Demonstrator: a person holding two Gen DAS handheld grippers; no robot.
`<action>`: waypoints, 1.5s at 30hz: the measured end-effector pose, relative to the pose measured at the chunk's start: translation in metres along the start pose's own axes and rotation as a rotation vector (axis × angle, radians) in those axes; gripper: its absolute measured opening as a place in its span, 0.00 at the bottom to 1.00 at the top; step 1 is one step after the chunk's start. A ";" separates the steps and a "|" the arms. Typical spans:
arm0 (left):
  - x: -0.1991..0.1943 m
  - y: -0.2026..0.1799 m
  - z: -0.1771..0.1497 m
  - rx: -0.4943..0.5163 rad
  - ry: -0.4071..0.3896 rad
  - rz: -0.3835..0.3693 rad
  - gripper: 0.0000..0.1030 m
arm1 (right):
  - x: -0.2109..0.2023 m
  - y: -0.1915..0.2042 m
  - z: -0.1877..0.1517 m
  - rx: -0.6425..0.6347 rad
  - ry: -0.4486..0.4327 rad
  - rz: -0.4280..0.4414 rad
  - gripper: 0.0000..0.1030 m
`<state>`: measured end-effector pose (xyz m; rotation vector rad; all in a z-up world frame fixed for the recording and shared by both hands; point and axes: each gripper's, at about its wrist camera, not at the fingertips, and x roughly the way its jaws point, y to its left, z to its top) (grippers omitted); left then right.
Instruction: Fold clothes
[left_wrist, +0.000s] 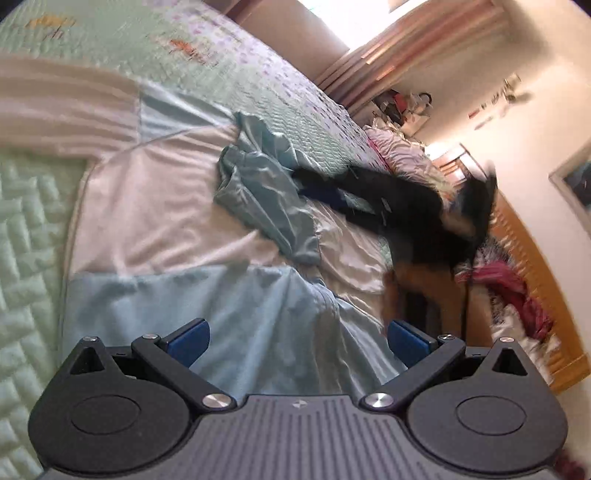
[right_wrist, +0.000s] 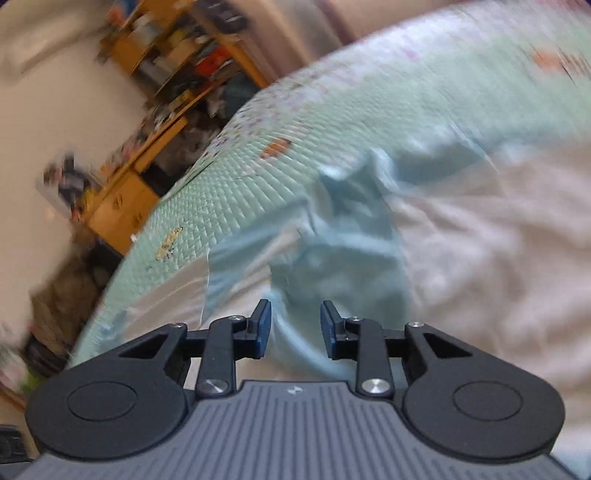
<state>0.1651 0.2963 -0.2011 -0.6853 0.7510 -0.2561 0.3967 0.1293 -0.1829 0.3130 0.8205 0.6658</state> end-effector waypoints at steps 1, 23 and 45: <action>0.002 -0.002 0.000 0.026 -0.002 0.016 0.99 | 0.007 0.004 0.001 -0.048 0.005 -0.023 0.31; 0.025 -0.017 -0.017 0.283 0.040 0.137 0.99 | 0.126 0.059 0.019 -0.731 0.120 -0.397 0.19; 0.031 0.023 0.120 -0.045 -0.111 -0.029 0.99 | 0.004 -0.073 0.043 0.123 -0.164 0.016 0.40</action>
